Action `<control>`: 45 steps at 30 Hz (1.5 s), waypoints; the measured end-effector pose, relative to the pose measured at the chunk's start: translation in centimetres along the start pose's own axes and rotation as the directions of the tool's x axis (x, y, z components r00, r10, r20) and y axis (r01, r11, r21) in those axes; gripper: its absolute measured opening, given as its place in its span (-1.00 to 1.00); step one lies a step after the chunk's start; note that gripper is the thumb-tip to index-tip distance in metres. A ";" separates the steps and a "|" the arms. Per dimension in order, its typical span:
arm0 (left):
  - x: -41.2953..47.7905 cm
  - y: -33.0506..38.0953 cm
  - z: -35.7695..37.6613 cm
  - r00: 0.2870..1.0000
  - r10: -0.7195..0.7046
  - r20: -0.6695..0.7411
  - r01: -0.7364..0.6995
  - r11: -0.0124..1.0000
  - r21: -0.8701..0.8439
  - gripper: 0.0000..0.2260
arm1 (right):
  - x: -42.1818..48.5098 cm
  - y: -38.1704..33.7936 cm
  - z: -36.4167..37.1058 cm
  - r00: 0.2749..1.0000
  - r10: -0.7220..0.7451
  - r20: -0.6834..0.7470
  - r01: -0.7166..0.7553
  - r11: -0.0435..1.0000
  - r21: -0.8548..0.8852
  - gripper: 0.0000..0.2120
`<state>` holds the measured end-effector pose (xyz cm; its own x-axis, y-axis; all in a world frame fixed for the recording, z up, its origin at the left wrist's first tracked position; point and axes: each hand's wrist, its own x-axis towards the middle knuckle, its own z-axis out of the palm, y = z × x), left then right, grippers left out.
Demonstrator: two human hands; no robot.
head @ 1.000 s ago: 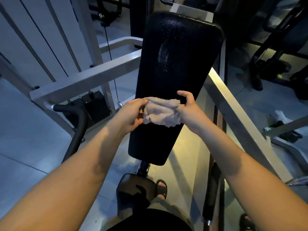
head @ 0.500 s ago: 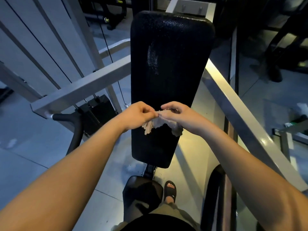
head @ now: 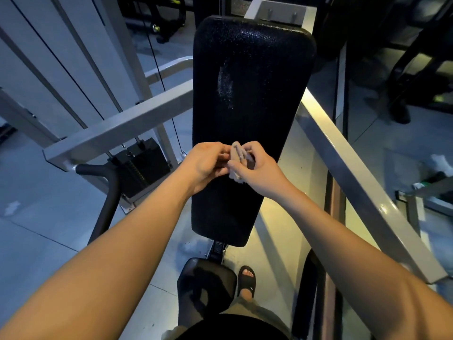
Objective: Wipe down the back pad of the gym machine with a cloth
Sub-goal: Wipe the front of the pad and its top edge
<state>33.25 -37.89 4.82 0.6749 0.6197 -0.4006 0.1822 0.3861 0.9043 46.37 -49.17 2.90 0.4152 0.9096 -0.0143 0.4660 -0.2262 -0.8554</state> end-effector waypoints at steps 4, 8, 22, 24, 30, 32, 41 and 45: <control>0.4 0.4 -0.5 0.998 0.068 -0.009 -0.067 0.994 0.084 -0.56 | 0.9 -0.1 0.2 0.988 -0.046 -0.148 0.045 0.999 -0.010 -0.89; 1.5 0.6 -1.8 0.974 0.151 -0.169 -0.082 0.930 0.357 -0.73 | 3.1 -1.1 -1.1 0.982 -0.073 -0.173 0.064 0.996 -0.059 -0.93; 7.5 3.6 -4.6 0.963 0.202 -0.180 -0.025 0.728 0.685 0.12 | 11.1 -3.6 -6.0 0.710 -0.687 -0.156 0.219 0.425 -0.878 -0.76; 7.9 3.0 -4.5 0.965 0.204 -0.168 -0.022 0.695 0.718 0.14 | 11.4 -4.3 -6.4 0.697 -0.691 -0.193 0.238 0.476 -0.846 -0.75; 9.2 1.6 -4.2 0.943 0.265 -0.200 0.011 0.578 0.816 0.11 | 11.5 -0.9 -1.9 0.699 -0.693 -0.179 0.258 0.478 -0.840 -0.73; 9.6 1.2 -4.3 0.941 0.266 -0.212 0.028 0.561 0.827 0.10 | 10.6 1.1 -0.1 0.721 -0.693 -0.008 0.343 0.367 -0.865 -0.75; 9.8 1.0 -4.4 0.940 0.251 -0.232 0.049 0.573 0.818 0.11 | 12.7 -4.6 -3.8 0.694 -0.712 -0.107 0.197 0.331 -0.923 -0.77; 9.7 1.3 -4.5 0.943 0.258 -0.212 0.038 0.550 0.835 0.04 | 11.0 -2.1 -2.0 0.745 -0.667 -0.013 0.239 0.285 -0.928 -0.60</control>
<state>36.76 -28.31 1.44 0.5313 0.8287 -0.1760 0.7224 -0.3347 0.6051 51.53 -39.42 5.59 0.0088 0.8244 0.5660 0.9574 -0.1704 0.2332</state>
